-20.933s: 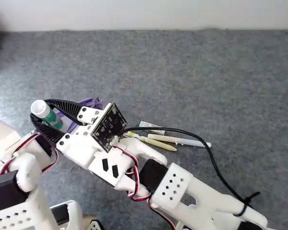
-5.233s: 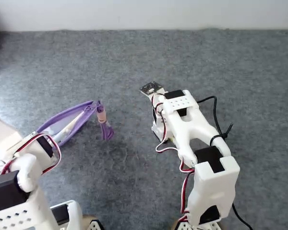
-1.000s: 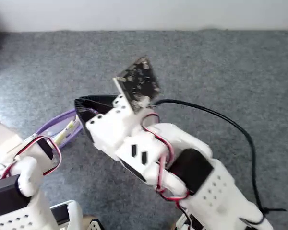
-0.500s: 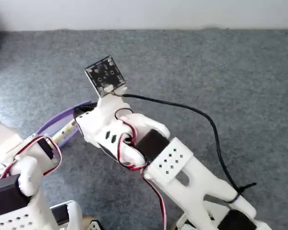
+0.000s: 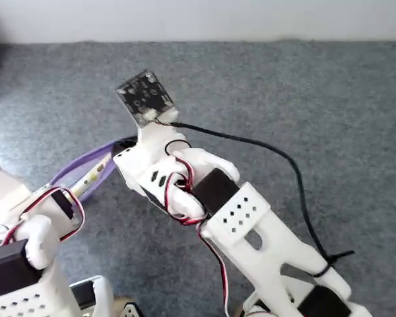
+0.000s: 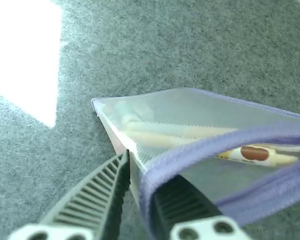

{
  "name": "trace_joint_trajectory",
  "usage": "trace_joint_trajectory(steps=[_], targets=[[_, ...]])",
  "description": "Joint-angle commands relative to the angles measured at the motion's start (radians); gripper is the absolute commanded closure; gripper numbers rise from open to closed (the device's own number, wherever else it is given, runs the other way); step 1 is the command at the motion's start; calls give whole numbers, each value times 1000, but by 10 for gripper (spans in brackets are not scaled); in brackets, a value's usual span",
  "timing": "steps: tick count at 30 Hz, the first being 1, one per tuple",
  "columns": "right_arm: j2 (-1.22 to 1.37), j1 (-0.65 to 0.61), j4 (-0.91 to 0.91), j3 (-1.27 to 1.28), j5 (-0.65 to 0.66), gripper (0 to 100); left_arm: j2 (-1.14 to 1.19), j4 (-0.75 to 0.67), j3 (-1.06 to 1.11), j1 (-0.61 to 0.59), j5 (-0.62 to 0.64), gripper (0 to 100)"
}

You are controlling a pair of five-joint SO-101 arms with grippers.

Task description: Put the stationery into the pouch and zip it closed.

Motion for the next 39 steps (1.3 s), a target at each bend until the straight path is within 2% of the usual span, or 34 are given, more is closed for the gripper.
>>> trace_joint_trajectory(steps=[1,4,8,10,12,15,17,23,28,39], targets=[[30,7,22,-15,-6,991,-15,14,-10,0,11,987],[-36,44,194,-92,-3,987,-15,14,-10,-2,11,987],[-90,82,433,-114,89,971,-15,14,-10,-2,11,987],[-90,96,522,-109,94,916,-15,14,-10,0,11,987],[-90,111,532,-61,94,838,-15,14,-10,3,11,987],[-94,113,470,32,95,725,-15,14,-10,3,11,987],[-94,108,409,77,95,693,-15,14,-10,3,11,987],[-90,61,64,252,104,691,-15,14,-10,3,11,987],[-90,22,-185,373,180,691,-15,14,-10,3,11,987],[-22,25,-423,407,181,692,-15,11,-8,3,11,987]])
